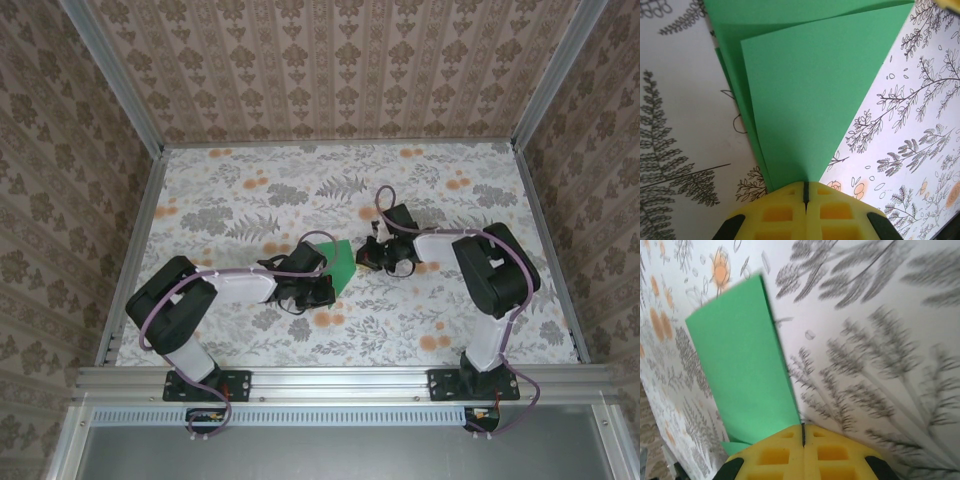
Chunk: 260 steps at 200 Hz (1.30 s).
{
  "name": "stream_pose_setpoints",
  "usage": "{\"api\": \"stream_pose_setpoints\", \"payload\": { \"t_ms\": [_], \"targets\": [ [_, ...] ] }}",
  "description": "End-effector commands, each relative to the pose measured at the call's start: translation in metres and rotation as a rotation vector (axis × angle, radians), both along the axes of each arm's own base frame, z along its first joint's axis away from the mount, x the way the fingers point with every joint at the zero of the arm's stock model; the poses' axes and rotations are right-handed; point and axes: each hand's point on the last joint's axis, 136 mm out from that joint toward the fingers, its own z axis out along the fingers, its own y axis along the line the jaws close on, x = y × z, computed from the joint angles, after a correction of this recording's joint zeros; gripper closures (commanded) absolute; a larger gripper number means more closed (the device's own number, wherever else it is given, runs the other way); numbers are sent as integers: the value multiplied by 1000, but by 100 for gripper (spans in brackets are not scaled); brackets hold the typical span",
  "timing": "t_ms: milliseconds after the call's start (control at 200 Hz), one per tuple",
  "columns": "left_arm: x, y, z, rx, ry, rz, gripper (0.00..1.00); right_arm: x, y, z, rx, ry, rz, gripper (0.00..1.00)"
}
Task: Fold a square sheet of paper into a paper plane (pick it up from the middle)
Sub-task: Third fold the triangle at the center of the table.
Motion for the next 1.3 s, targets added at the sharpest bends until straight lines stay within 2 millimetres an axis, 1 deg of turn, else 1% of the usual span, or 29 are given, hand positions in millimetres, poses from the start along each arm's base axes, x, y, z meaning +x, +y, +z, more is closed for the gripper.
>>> {"api": "stream_pose_setpoints", "payload": {
  "t_ms": [0, 95, 170, 215, 275, 385, 525, 625, 720, 845, 970, 1185, 1295],
  "targets": [
    [-37, 48, -41, 222, 147, 7, 100, 1, -3, 19, -17, -44, 1, 97],
    [-36, 46, -41, 216, 143, 3, 100, -7, 5, 33, 14, -70, 22, 97],
    [-35, 45, -40, 212, 138, 1, 100, -18, 12, 35, 27, -67, 36, 96],
    [-35, 44, -40, 210, 137, -1, 100, -26, 20, 34, 38, -59, 53, 97],
    [-34, 43, -40, 208, 136, -2, 100, -36, 30, 29, 42, -41, 76, 97],
    [-34, 43, -40, 208, 134, -4, 100, -50, 44, 14, 38, 0, 111, 96],
    [-34, 43, -39, 205, 132, -6, 100, -55, 54, 0, 36, 43, 129, 97],
    [-35, 42, -39, 199, 132, -11, 100, -56, 52, -8, 14, 69, 128, 97],
    [-36, 42, -38, 194, 132, -19, 100, -58, 45, -15, -35, 91, 116, 97],
    [-40, 36, -33, 152, 127, -57, 100, -62, 34, -29, -101, 145, 92, 97],
    [-48, 31, -29, 119, 125, -105, 100, -64, 30, -39, -125, 179, 69, 97],
    [-61, 33, -31, 126, 134, -133, 100, -64, 27, -42, -139, 190, 55, 97],
    [-63, 33, -29, 127, 129, -140, 100, -64, 25, -41, -143, 192, 49, 97]
  ]
}}
